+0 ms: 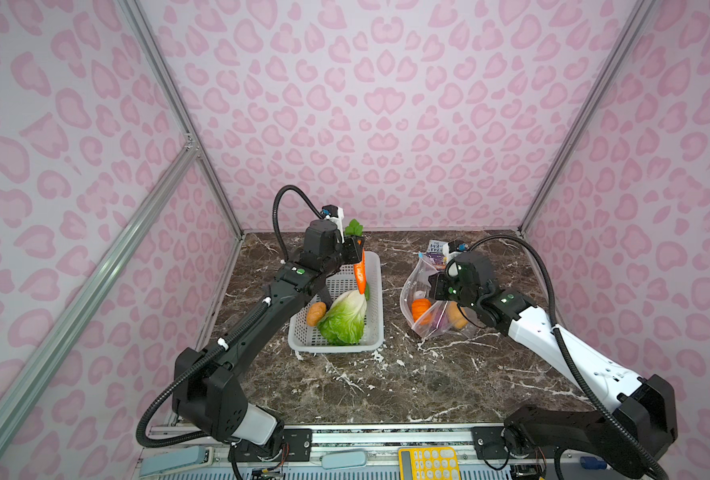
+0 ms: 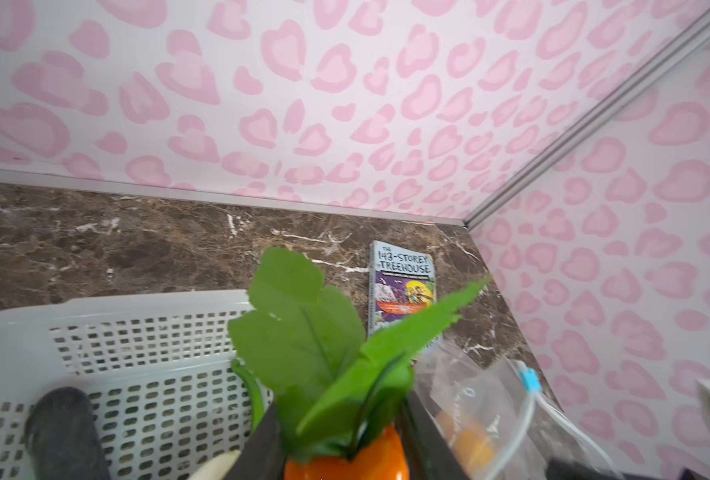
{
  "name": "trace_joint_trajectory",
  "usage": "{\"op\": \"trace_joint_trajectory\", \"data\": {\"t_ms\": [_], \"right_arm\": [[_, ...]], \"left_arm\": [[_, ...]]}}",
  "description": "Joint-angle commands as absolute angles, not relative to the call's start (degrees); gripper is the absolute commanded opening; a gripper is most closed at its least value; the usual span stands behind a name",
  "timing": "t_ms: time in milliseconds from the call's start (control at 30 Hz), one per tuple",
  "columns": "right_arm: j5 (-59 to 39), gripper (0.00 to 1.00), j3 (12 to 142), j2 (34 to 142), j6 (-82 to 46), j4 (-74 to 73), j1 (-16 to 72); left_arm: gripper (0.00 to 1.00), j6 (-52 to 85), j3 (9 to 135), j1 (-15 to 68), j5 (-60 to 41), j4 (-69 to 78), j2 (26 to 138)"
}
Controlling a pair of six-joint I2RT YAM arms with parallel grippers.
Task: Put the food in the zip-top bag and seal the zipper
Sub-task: 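Lift the orange carrot with the left gripper and carry it to the bag, then lower the orange carrot into the bag mouth and open the left gripper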
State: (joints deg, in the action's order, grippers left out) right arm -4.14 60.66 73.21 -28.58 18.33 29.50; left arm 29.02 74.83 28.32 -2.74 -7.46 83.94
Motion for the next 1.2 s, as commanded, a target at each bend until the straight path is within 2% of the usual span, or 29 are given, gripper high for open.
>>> {"op": "trace_joint_trajectory", "data": {"t_ms": [0, 167, 433, 800, 1167], "right_arm": [[-4.47, 0.00, 60.39, 72.94, -29.02, 16.86, 29.58], [-5.57, 0.00, 60.27, 72.86, -29.66, 16.40, 29.60], [-6.33, 0.00, 60.91, 72.31, -30.54, 16.77, 29.79], [-7.03, 0.00, 61.17, 72.95, -30.94, 16.59, 29.75], [-7.97, 0.00, 61.87, 73.56, -31.03, 16.34, 29.71]], "left_arm": [[0.38, 32.83, 71.82, 30.34, -2.83, -1.66, 80.90], [0.38, 34.89, 66.46, 35.30, 2.31, 5.96, 77.22], [0.37, 35.05, 62.04, 42.35, 7.35, 17.97, 77.34], [0.37, 32.13, 60.66, 47.79, 10.09, 31.64, 84.17], [0.37, 28.75, 58.89, 49.82, 11.07, 40.20, 90.64]]}}
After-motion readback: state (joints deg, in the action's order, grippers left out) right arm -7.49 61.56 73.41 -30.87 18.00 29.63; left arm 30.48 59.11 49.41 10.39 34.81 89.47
